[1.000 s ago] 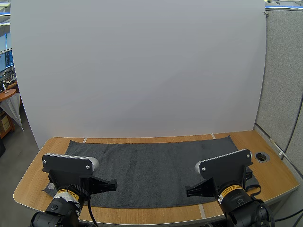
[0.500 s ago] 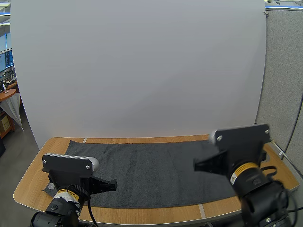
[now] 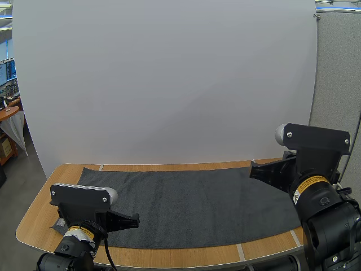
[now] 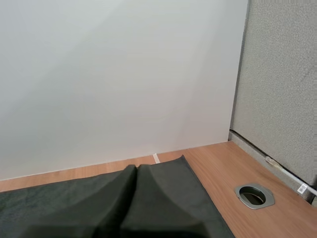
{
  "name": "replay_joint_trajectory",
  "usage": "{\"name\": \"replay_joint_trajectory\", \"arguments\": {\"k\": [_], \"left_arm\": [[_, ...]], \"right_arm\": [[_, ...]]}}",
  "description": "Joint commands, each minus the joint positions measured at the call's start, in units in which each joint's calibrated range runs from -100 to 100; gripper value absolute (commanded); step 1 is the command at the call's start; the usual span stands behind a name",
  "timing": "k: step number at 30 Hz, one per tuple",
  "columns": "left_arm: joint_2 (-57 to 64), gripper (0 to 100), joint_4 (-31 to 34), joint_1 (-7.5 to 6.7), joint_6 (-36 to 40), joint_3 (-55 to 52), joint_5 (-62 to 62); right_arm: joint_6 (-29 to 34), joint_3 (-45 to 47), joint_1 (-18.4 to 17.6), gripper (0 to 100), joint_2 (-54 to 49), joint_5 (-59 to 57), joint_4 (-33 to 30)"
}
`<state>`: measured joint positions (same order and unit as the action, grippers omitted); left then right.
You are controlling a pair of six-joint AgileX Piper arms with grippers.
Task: Fold the towel
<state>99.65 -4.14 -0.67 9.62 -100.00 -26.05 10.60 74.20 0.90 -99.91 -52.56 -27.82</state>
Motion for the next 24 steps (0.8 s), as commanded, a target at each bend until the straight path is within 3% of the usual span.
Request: {"name": "replay_joint_trajectory", "arguments": {"k": [1, 6, 24], "left_arm": [[0.3, 0, -0.2, -0.25, 0.3, 0.0, 1.4], [0.3, 0, -0.2, -0.25, 0.3, 0.0, 1.4], [0.3, 0, -0.2, -0.25, 0.3, 0.0, 1.4]], "right_arm": [[0.2, -0.4, 0.2, 0, -0.1, -0.1, -2.0], [3.8, -0.4, 0.2, 0, -0.1, -0.6, -0.7], [3.9, -0.4, 0.2, 0, -0.1, -6.2, 2.6]]}}
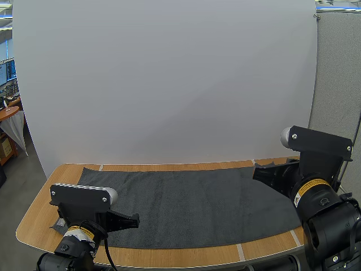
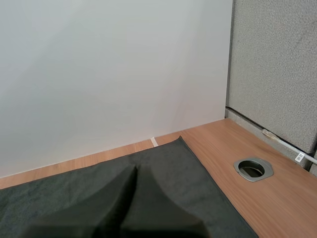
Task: Fold the towel
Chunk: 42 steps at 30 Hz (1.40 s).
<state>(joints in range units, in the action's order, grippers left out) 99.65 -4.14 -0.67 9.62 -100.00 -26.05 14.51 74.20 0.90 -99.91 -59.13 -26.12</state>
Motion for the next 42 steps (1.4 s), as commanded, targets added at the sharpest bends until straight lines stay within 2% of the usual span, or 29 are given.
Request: {"name": "replay_joint_trajectory", "arguments": {"k": [1, 3, 4, 5, 6, 7, 10, 27, 30, 35, 42], "left_arm": [[0.3, 0, -0.2, -0.25, 0.3, 0.0, 1.4], [0.3, 0, -0.2, -0.25, 0.3, 0.0, 1.4], [0.3, 0, -0.2, -0.25, 0.3, 0.0, 1.4], [0.3, 0, -0.2, -0.25, 0.3, 0.0, 1.4], [0.3, 0, -0.2, -0.25, 0.3, 0.0, 1.4], [0.3, 0, -0.2, -0.25, 0.3, 0.0, 1.4], [0.3, 0, -0.2, -0.25, 0.3, 0.0, 1.4], [0.3, 0, -0.2, -0.25, 0.3, 0.0, 1.4], [0.3, 0, -0.2, -0.41, 0.3, 0.0, 1.4], [0.3, 0, -0.2, -0.68, 0.3, 0.0, 1.4], [0.3, 0, -0.2, -0.68, 0.3, 0.0, 1.4]], "right_arm": [[-0.4, -0.4, 0.2, 0, -0.1, 0.5, 2.0], [-4.5, -0.4, 0.2, 0, -0.1, 2.9, 5.3], [-7.8, -0.4, 0.2, 16, -0.1, 5.2, 7.1], [-11.6, -0.4, 0.2, 34, -0.1, 7.6, 8.9], [-15.8, -0.4, 0.2, 64, -0.1, 10.1, 10.2], [-19.3, -0.4, 0.2, 98, -0.1, 12.0, 10.3], [-21.5, -0.4, 0.2, 100, -0.1, 13.6, 7.6], [-21.1, -0.4, 0.2, 100, -0.1, 13.0, 7.8], [-16.3, -0.9, 0.2, 100, -0.1, 10.1, 8.8], [-13.3, -6.0, 0.2, 100, 12.5, 1.6, 13.0], [-11.9, -22.1, 0.2, 100, 35.8, -6.1, 13.0]]}}
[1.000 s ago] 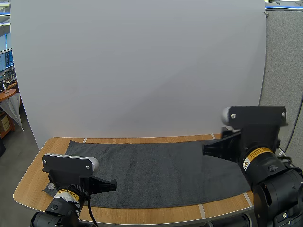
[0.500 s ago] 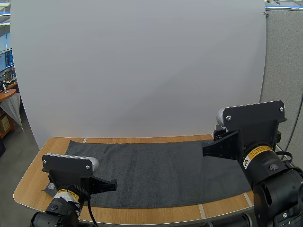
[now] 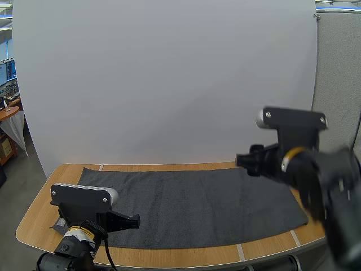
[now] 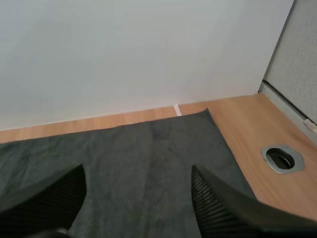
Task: Fold the towel
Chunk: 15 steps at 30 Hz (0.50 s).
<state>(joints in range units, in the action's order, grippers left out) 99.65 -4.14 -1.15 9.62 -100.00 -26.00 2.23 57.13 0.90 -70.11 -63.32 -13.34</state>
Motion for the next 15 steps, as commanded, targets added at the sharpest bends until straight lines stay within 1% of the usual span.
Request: {"name": "replay_joint_trajectory", "arguments": {"k": [1, 6, 10, 12, 15], "left_arm": [[0.3, 0, -0.2, -0.20, 0.3, 0.0, 1.3], [0.3, 0, -0.2, -0.20, 0.3, 0.0, 1.3], [0.3, 0, -0.2, -0.20, 0.3, 0.0, 1.3], [0.3, 0, -0.2, -0.20, 0.3, 0.0, 1.3], [0.3, 0, -0.2, -0.20, 0.3, 0.0, 1.3]], "right_arm": [[0.4, -7.5, 0.2, 100, 9.2, -2.9, 0.2], [0.4, -17.1, 0.2, 100, 22.1, -5.4, 2.4], [0.3, -21.4, 0.5, 100, 29.1, -5.6, 2.8], [0.0, -22.6, 1.8, 100, 31.2, -4.3, 2.8], [-1.8, -23.2, 6.0, 100, 32.9, -1.4, 3.2]]}}
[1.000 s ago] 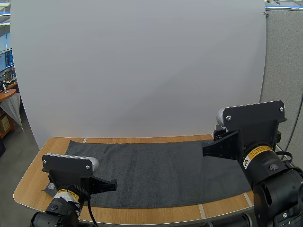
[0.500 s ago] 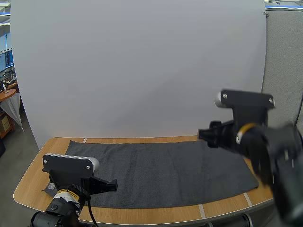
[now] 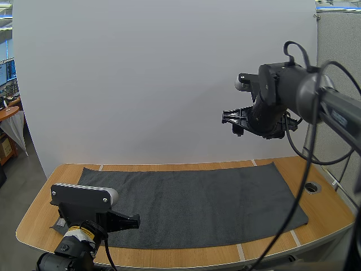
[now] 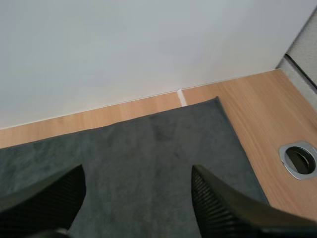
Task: Fold the towel
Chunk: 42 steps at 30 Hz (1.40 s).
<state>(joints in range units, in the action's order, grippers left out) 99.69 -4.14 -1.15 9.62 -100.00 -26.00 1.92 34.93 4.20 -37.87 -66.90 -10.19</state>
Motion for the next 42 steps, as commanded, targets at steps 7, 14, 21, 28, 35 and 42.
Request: {"name": "replay_joint_trajectory", "arguments": {"k": [7, 14, 21, 28, 35, 42], "left_arm": [[0.3, 0, -0.2, -0.20, 0.3, 0.0, 1.3], [0.3, 0, -0.2, -0.20, 0.3, 0.0, 1.3], [0.3, 0, -0.2, -0.20, 0.3, 0.0, 1.3], [0.3, 0, -0.2, -0.20, 0.3, 0.0, 1.3], [0.3, 0, -0.2, -0.20, 0.3, 0.0, 1.3], [0.3, 0, -0.2, -0.20, 0.3, 0.0, 1.3]], "right_arm": [[-21.1, -1.2, 13.6, 100, 8.0, 10.0, 19.1], [-30.4, -6.7, 15.7, 100, 20.9, 10.1, 28.0], [-33.3, -18.1, 15.7, 100, 35.2, 10.1, 27.5], [-36.2, -28.8, 15.7, 100, 47.7, 10.1, 27.5], [-39.3, -36.1, 15.7, 100, 56.3, 10.1, 28.2], [-46.2, -41.3, 16.7, 100, 63.6, 10.1, 33.7]]}}
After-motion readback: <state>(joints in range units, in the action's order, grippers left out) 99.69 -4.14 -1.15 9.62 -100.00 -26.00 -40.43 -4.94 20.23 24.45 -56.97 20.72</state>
